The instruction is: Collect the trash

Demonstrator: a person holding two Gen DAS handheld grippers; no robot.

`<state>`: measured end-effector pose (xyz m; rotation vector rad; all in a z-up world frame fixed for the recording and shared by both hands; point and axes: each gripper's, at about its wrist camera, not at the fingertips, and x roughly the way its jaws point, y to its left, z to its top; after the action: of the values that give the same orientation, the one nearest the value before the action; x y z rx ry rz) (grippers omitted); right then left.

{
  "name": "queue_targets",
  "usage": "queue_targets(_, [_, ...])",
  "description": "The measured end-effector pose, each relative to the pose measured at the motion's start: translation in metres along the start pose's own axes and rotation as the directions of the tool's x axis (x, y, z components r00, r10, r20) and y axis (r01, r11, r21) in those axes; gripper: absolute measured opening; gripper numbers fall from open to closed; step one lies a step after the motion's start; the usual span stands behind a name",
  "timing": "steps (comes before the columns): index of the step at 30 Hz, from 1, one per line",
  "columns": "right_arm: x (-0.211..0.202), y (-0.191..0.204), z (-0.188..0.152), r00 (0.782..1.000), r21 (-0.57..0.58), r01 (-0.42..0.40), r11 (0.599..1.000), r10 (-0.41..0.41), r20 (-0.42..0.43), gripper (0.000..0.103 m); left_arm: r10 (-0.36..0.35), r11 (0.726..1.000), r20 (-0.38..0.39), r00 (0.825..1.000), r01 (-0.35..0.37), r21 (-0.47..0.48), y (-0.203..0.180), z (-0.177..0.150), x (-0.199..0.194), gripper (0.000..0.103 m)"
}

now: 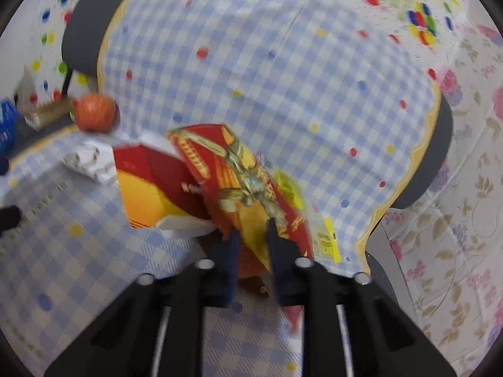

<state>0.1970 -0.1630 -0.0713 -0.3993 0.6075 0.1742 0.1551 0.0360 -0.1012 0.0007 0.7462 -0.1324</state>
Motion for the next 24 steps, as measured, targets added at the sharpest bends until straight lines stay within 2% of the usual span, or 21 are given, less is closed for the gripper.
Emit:
queue_targets(4, [-0.048, -0.046, -0.004, 0.996, 0.204, -0.064, 0.977, 0.049, 0.078, 0.002, 0.008, 1.000, 0.008, 1.000, -0.008, 0.020, 0.001, -0.001, -0.002, 0.075])
queue_targets(7, [-0.074, -0.071, -0.015, 0.988, 0.337, -0.130, 0.932, 0.092, 0.124, 0.002, 0.020, 0.999, 0.019, 1.000, -0.021, 0.051, -0.001, -0.001, -0.001, 0.075])
queue_targets(9, [-0.090, -0.075, -0.022, 0.983, 0.384, -0.161, 0.909, 0.111, 0.148, 0.002, 0.028, 0.997, 0.019, 0.999, -0.030, 0.064, -0.002, 0.001, 0.002, 0.075])
queue_targets(13, [-0.107, -0.075, -0.040, 0.976, 0.442, -0.191, 0.876, 0.123, 0.179, 0.002, 0.029, 0.997, 0.002, 1.000, -0.029, 0.073, -0.003, 0.006, 0.012, 0.075])
queue_targets(15, [-0.107, -0.073, -0.048, 0.979, 0.459, -0.177, 0.871, 0.109, 0.172, 0.002, 0.022, 0.997, -0.001, 1.000, -0.022, 0.073, -0.005, 0.008, 0.013, 0.075])
queue_targets(18, [-0.102, -0.073, -0.059, 0.978, 0.489, -0.196, 0.850, 0.132, 0.162, 0.002, 0.016, 0.997, 0.002, 1.000, -0.016, 0.076, -0.007, 0.011, 0.015, 0.075])
queue_targets(22, [-0.094, -0.075, -0.069, 0.975, 0.522, -0.222, 0.824, 0.171, 0.144, 0.002, 0.038, 0.996, -0.013, 0.999, -0.037, 0.084, -0.002, 0.021, 0.032, 0.075])
queue_targets(24, [-0.091, -0.076, -0.071, 0.974, 0.531, -0.228, 0.816, 0.181, 0.139, 0.002, 0.072, 0.991, -0.037, 0.997, -0.067, 0.116, -0.001, 0.029, 0.050, 0.075])
